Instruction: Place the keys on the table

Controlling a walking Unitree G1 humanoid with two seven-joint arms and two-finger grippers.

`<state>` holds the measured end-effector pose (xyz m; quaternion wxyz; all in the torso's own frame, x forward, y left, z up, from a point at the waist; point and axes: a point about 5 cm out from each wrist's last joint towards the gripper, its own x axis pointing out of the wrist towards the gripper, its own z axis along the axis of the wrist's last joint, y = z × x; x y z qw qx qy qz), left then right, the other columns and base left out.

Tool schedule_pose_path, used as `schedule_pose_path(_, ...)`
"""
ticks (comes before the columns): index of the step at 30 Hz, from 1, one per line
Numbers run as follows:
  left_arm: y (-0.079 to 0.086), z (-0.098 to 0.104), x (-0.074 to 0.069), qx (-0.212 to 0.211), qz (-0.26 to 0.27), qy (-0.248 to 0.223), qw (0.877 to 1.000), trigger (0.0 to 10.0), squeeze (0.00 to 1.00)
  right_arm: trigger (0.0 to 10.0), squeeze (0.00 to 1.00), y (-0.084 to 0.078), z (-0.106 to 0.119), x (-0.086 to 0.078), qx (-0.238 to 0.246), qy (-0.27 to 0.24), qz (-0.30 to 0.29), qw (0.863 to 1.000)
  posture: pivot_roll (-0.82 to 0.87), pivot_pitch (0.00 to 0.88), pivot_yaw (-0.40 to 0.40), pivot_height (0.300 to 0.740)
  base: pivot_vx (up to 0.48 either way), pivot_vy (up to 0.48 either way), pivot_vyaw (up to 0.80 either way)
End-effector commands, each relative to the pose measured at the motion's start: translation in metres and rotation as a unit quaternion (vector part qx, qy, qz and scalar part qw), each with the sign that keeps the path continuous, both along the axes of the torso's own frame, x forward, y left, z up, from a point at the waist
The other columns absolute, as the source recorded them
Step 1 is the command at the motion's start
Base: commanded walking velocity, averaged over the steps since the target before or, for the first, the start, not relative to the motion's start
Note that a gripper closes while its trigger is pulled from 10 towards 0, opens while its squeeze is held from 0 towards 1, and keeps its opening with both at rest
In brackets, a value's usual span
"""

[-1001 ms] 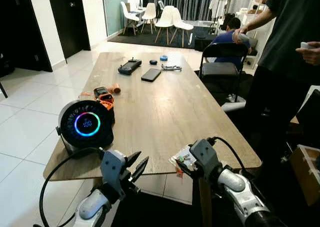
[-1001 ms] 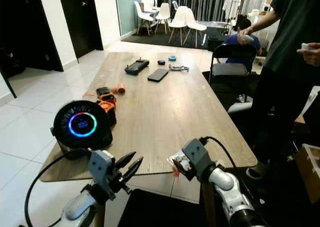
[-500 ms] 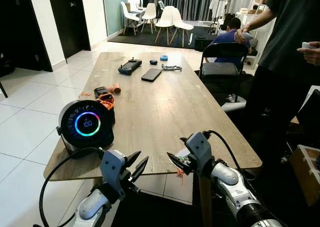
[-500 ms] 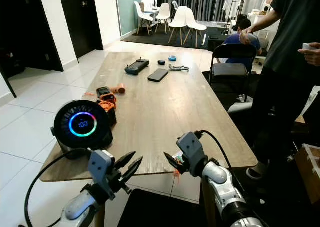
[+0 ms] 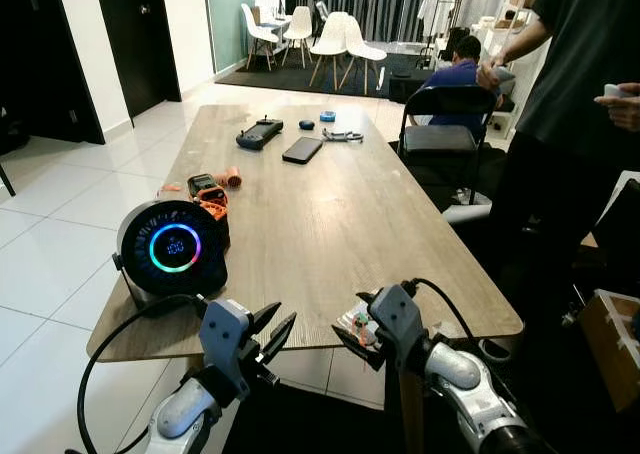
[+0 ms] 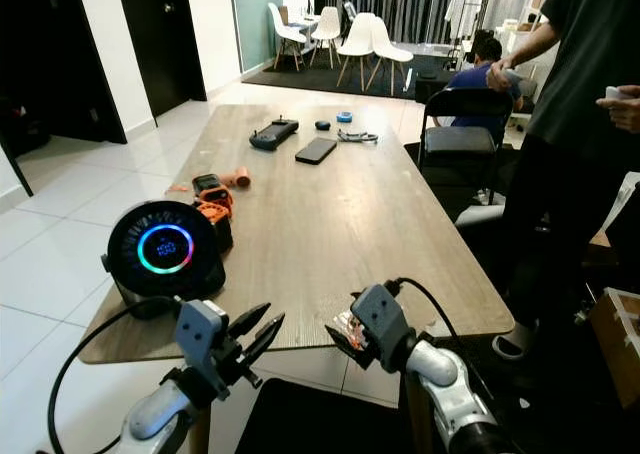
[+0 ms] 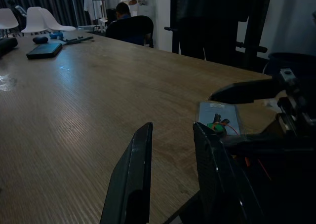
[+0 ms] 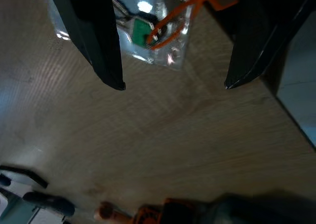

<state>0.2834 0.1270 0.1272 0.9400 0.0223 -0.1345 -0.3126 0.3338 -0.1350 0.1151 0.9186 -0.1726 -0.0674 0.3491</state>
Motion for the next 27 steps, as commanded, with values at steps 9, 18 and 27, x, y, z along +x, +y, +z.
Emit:
schedule_pose_path(9, 0.002, -0.001, -0.003, 0.008, -0.007, 0.001, 1.000, 10.0, 0.00, 10.0, 0.00, 0.000, -0.013, -0.015, 0.116, 0.049, -0.037, 0.991, 0.04, 0.110, -0.024, 0.740, 0.000, 0.000, 0.00)
schedule_pose_path(18, 0.001, 0.000, -0.003, 0.008, -0.011, 0.000, 1.000, 10.0, 0.00, 10.0, 0.00, 0.003, -0.026, -0.026, 0.189, 0.108, -0.058, 0.974, 0.04, 0.113, -0.023, 0.740, 0.000, 0.000, 0.00)
schedule_pose_path(27, 0.001, -0.001, -0.003, 0.009, -0.013, 0.002, 1.000, 10.0, 0.00, 10.0, 0.00, 0.001, -0.035, -0.032, 0.200, 0.144, -0.074, 0.966, 0.04, 0.114, -0.023, 0.740, 0.000, 0.000, 0.00)
